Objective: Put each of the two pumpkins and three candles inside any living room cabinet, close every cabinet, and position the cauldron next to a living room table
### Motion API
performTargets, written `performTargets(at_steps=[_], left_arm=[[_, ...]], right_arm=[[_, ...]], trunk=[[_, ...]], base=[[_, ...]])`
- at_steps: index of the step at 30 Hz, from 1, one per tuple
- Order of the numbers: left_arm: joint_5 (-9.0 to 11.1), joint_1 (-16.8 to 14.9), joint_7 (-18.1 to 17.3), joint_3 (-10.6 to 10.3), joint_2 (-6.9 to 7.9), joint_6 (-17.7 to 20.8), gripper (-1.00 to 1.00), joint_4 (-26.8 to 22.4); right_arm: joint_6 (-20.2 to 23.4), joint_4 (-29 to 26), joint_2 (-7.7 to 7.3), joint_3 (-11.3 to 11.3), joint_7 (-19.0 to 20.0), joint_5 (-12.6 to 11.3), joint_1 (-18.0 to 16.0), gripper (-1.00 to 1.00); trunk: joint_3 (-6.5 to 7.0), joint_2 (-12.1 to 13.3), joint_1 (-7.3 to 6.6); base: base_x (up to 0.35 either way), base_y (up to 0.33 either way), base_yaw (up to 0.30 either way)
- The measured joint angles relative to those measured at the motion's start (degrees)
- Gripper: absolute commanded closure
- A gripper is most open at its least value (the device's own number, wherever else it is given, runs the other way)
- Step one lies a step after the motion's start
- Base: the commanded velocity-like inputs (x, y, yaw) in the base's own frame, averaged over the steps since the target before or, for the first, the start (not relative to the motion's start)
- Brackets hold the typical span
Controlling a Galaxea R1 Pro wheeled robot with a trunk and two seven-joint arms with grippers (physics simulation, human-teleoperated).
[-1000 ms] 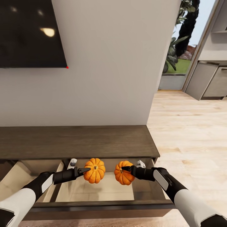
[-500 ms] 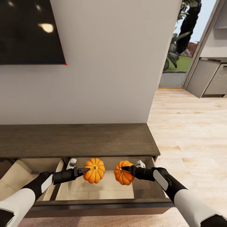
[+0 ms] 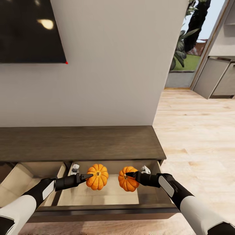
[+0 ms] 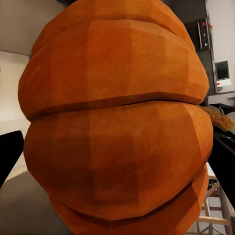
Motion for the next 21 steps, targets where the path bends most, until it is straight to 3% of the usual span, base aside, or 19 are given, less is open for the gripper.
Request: performTargets(at_steps=[21], left_arm=[[-0.1, 0.0, 0.4, 0.1, 0.06, 0.5, 1.00, 0.3]], right_arm=[[0.0, 2.6, 0.14, -0.3, -0.3, 0.1, 0.0, 1.00]], trunk=[[-1.88, 0.0, 0.00]], base=[[0.000, 0.000, 0.000]])
